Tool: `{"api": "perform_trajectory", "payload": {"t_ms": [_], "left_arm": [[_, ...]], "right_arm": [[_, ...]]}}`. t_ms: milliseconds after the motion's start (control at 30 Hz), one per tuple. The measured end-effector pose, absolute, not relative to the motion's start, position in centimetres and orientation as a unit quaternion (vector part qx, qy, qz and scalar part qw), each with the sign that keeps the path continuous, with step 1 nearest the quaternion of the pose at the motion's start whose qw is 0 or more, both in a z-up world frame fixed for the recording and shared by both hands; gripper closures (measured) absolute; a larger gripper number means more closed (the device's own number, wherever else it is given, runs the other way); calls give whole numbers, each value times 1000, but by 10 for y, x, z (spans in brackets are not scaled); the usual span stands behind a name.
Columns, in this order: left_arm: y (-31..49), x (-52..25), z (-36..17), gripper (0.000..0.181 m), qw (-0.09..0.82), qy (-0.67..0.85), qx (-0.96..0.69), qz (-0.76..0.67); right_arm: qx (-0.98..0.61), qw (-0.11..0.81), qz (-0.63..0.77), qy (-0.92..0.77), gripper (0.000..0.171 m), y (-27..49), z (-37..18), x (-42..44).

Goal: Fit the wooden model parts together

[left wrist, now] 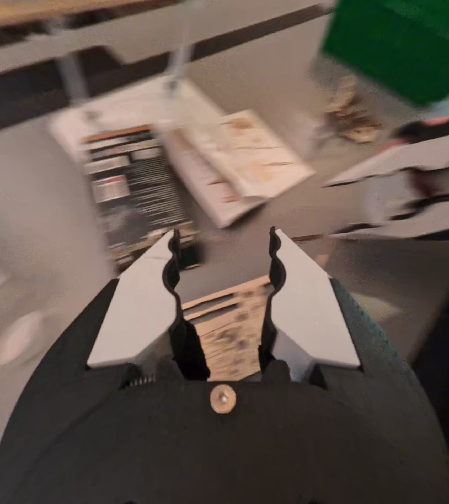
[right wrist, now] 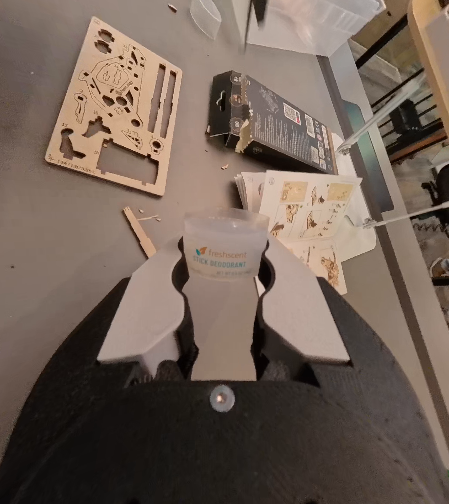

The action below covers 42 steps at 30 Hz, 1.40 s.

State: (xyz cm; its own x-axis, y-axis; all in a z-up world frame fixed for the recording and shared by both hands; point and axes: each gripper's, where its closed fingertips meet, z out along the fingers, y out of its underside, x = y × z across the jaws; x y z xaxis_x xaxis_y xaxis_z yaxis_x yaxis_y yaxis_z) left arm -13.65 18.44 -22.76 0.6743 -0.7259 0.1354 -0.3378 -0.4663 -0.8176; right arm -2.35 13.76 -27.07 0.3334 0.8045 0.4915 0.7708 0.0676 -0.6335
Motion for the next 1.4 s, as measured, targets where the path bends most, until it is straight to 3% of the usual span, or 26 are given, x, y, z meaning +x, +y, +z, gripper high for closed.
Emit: {"api": "perform_trajectory", "payload": {"t_ms": [200,367,667,833,1133,1400], "left_arm": [[110,-21,-227,117,293,353,-754,-471],[108,-8,-232,158,288,335,-739,-508],[114,-27,-215,158,288,317,-676,-600],[117,-43,-201,158,289,292,-623,-666],[107,-35,-195,158,300,294,-596,-684],[104,-34,-183,159,318,281,-569,-704]], "right_arm": [[-657,462,-10,-596,123,135,-267,-34],[-635,473,-29,-610,123,132,-262,-40],[-636,487,109,-589,125,124,-240,-41],[-665,480,288,-494,143,128,-212,-33],[-663,446,422,-428,166,118,-201,-41],[-652,427,489,-392,165,112,-194,-40]]}}
